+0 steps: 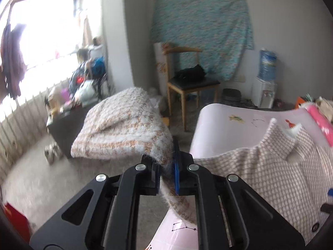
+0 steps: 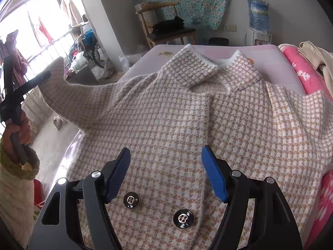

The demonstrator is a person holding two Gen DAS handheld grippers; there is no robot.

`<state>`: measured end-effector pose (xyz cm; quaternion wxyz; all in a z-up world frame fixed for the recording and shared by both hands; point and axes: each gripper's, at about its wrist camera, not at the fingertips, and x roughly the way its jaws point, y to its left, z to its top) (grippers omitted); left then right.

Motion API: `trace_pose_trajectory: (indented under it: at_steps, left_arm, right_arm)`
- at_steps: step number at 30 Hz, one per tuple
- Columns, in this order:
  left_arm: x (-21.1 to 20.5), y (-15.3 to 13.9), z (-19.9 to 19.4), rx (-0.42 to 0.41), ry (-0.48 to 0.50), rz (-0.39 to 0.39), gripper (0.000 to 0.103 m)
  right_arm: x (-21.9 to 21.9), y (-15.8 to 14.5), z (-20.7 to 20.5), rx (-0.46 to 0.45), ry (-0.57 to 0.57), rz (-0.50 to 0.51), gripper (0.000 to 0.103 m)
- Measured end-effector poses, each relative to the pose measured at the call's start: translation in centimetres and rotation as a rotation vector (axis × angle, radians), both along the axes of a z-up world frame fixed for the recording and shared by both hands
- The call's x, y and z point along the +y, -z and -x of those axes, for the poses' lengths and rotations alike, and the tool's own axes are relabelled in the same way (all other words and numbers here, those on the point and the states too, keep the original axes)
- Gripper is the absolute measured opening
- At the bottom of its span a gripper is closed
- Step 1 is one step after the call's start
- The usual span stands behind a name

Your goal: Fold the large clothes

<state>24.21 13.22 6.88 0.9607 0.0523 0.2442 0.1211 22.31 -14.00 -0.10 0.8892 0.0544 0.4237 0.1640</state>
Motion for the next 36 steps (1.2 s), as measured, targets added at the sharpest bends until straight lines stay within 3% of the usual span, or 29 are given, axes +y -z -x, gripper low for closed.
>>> trace_pose_trajectory:
  at_steps: [3,6,7,8,10,14,16,20,24,27,31,33,36]
  left_arm:
    - [-7.6,0.1,2.2,0.046,0.2,-0.125,0.01]
    - [-12.9,3.2,4.0,0.161,0.362,-0.132,0.017]
    - [-13.8,4.4,4.3,0.206,0.394,-0.108,0.027]
    - [-14.4,5.9,4.4,0.254,0.418,-0.076,0.044]
    - [-14.9,8.9,4.7,0.359,0.445,0.012,0.064]
    - [-12.4,13.8,4.7,0.491,0.413,0.204,0.08]
    - [-10.8,15.0,4.9,0.505,0.36,0.27,0.084]
    - [-9.2,15.6,5.7,0.469,0.368,0.327,0.092]
    - [-10.1,15.8,5.6,0.45,0.399,0.281,0.095]
    - [-10.5,15.9,6.1,0.425,0.407,0.24,0.095]
    - [-11.2,16.1,6.4,0.435,0.415,0.185,0.095]
    - [-11.5,16.2,6.4,0.439,0.414,0.151,0.095]
    - [-11.4,16.2,6.6,0.42,0.409,0.158,0.095]
  right_arm:
    - [-1.6,-0.9,1.5,-0.023,0.029,-0.005,0.069]
    - [-3.3,-1.5,2.7,-0.031,0.065,-0.004,0.069]
    - [-3.9,-1.5,3.2,-0.029,0.077,-0.003,0.069]
    - [-4.6,-1.3,3.6,-0.023,0.087,-0.002,0.069]
    - [-5.5,-0.7,4.1,0.011,0.091,0.0,0.069]
    - [-6.0,1.7,4.0,0.121,0.047,0.027,0.069]
    - [-5.8,3.2,3.5,0.18,0.021,0.044,0.077]
    - [-5.9,5.1,1.9,0.253,0.011,0.065,0.077]
    - [-6.1,2.0,-0.9,0.198,0.003,-0.017,0.077]
    - [-5.6,-0.5,-5.4,0.15,-0.004,-0.054,0.077]
    - [-2.6,-0.7,-14.4,0.172,0.004,0.052,0.077]
    - [-0.3,0.4,-18.8,0.193,0.014,0.155,0.077]
    - [1.6,3.6,-23.4,0.292,0.017,0.276,0.077]
